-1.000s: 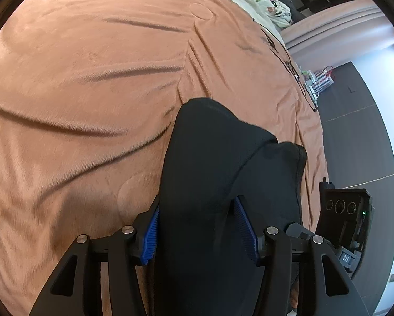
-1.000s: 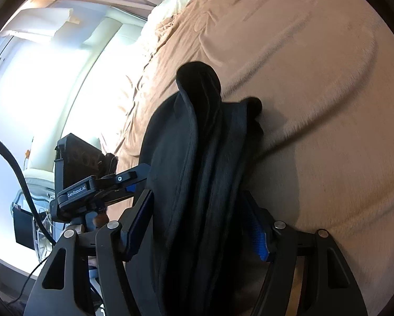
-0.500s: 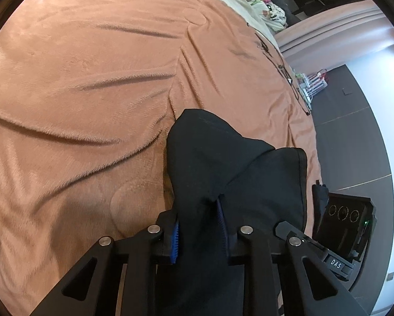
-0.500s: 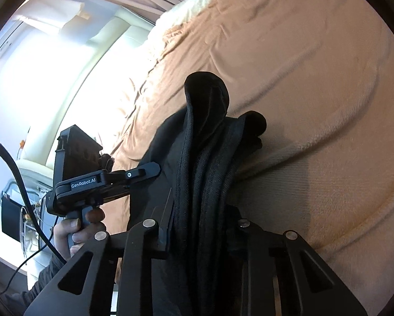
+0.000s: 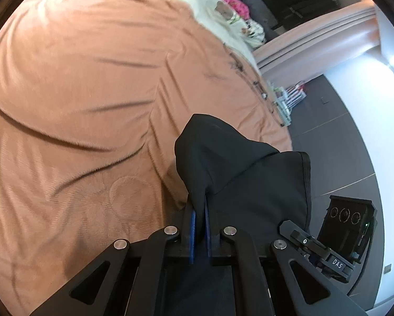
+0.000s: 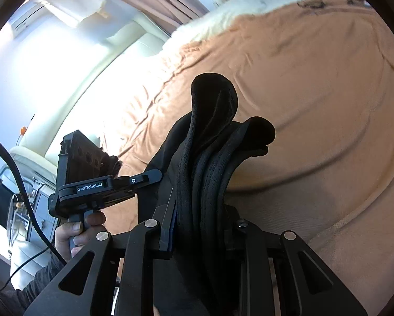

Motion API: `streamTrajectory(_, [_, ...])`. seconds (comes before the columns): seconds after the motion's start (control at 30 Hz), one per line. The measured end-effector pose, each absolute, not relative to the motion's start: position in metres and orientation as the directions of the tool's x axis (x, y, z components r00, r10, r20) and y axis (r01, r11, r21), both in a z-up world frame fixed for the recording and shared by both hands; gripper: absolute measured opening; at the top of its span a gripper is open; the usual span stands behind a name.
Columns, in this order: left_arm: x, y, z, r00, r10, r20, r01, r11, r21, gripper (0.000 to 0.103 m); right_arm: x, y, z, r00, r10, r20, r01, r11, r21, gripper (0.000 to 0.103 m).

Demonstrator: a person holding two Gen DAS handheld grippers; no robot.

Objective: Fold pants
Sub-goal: 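Lift and carry the folded pants with both grippers toward the clothes stack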

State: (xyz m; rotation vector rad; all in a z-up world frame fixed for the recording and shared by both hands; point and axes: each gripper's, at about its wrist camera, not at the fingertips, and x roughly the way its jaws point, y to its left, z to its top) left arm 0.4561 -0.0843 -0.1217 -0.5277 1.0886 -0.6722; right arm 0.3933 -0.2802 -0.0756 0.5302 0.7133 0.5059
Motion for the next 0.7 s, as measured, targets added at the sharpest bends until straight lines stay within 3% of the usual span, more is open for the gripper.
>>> streamTrajectory(0.47, [0.412,-0.02,-0.023,0.484,-0.72,-0.497,0.329,0.676,-0.659,0.005,0.347,-0.199,0.012,0.726,0.573,-0.382,-0.393,0.8,0.454,0.02])
streamTrajectory(0.7, [0.395,0.037,0.009,0.565,-0.693,-0.449,0.321,0.685,-0.654,0.005,0.331,-0.169,0.024,0.72,0.599,-0.351,-0.465,0.791,0.399,0.02])
